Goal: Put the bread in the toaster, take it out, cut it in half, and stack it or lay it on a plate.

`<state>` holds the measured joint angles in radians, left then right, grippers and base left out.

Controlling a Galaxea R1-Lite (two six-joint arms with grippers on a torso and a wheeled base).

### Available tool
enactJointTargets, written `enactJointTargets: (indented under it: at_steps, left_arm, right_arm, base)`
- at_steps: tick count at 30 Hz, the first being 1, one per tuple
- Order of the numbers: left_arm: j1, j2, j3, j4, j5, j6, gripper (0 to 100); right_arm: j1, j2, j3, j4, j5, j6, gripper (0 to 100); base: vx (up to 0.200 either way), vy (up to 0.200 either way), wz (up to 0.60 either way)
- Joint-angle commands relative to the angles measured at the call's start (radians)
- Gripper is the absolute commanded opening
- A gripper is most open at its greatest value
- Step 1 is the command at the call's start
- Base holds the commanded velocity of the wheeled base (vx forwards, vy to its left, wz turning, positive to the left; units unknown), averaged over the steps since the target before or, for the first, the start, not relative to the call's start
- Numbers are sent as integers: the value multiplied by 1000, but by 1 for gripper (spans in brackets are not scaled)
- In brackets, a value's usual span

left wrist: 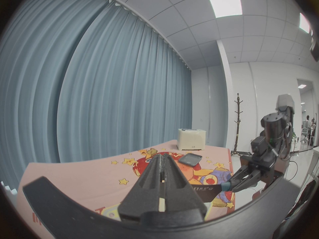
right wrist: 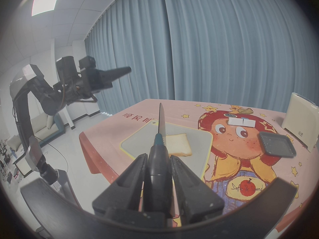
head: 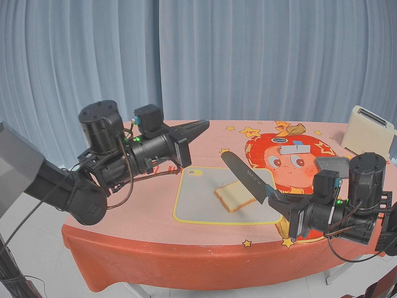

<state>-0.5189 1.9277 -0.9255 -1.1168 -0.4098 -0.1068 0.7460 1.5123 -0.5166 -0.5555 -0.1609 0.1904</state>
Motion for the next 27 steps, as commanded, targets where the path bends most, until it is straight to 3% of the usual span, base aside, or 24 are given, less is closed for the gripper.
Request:
enactJointTargets:
  at_steps: [1,17,21,23,27]
  left_arm:
    - [-30,99,-12,-3,23,1,0]
    - [-55,157,-79,5,32,19,0]
    - [-79,137,-185,135,31,30,0]
    - [-79,137,-237,216,28,50,0]
    - [-85,154,-254,246,28,70,0]
  right_arm:
    - [-2,2,3,2,-3,0,0]
    - [23,42,7,0,-9,21,0]
    - [13,46,7,0,-9,21,0]
    - [9,49,7,0,-11,21,0]
    - [4,54,6,-1,-11,21,0]
  base:
    - [0,0,0]
    - [0,0,0]
    - [0,0,0]
    - [0,0,0]
    - [0,0,0]
